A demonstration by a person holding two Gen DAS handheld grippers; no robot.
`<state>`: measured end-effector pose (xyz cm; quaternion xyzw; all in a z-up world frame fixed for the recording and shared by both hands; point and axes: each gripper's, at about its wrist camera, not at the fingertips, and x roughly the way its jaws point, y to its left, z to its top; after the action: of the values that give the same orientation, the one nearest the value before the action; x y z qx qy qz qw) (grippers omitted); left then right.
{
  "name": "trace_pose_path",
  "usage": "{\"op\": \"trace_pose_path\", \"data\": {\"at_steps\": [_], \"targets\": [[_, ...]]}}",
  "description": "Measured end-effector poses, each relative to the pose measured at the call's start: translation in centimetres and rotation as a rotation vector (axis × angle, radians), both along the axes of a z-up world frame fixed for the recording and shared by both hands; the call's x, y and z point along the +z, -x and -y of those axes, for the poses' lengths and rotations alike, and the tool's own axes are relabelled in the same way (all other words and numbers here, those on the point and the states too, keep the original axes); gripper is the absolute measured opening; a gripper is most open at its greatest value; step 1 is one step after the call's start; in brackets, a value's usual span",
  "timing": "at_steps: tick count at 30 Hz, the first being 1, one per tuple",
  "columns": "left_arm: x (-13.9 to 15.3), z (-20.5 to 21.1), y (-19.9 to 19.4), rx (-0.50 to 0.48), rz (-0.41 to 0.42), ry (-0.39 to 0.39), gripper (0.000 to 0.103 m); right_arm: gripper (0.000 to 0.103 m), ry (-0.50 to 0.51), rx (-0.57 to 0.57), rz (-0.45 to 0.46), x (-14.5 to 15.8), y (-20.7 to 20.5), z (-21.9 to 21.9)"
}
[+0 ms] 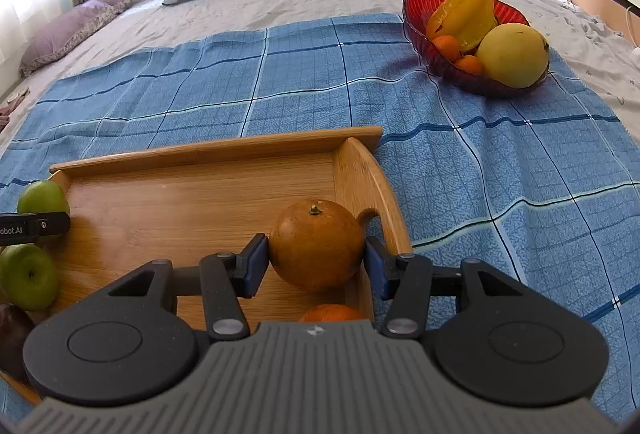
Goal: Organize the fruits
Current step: 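Lower the apple beside the other apple and open left gripper while right releases orange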
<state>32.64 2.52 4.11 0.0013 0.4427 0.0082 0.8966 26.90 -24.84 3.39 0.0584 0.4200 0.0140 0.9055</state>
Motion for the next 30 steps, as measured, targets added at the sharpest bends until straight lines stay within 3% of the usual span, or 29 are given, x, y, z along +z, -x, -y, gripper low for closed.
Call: {"op": "trace_pose_path", "data": {"at_steps": [16,21,25,30], "targets": [[-0.07,0.03,0.1,-0.016,-0.004,-0.012,0.056,0.058,0.027,0.006,-0.015,0.09,-0.18,-0.39],[0.02,0.02,0.11,-0.012,0.0,-0.017,0.057,0.068,0.033,0.003,-0.021,0.12,-0.18,-0.42],[0.31,-0.11,0.26,-0.014,0.005,-0.004,0.07,0.07,0.036,0.0,-0.017,0.24,-0.12,-0.48],[0.86,-0.19,0.65,-0.02,0.013,0.01,0.08,0.077,0.045,0.002,0.009,0.81,0.31,-0.53]]}}
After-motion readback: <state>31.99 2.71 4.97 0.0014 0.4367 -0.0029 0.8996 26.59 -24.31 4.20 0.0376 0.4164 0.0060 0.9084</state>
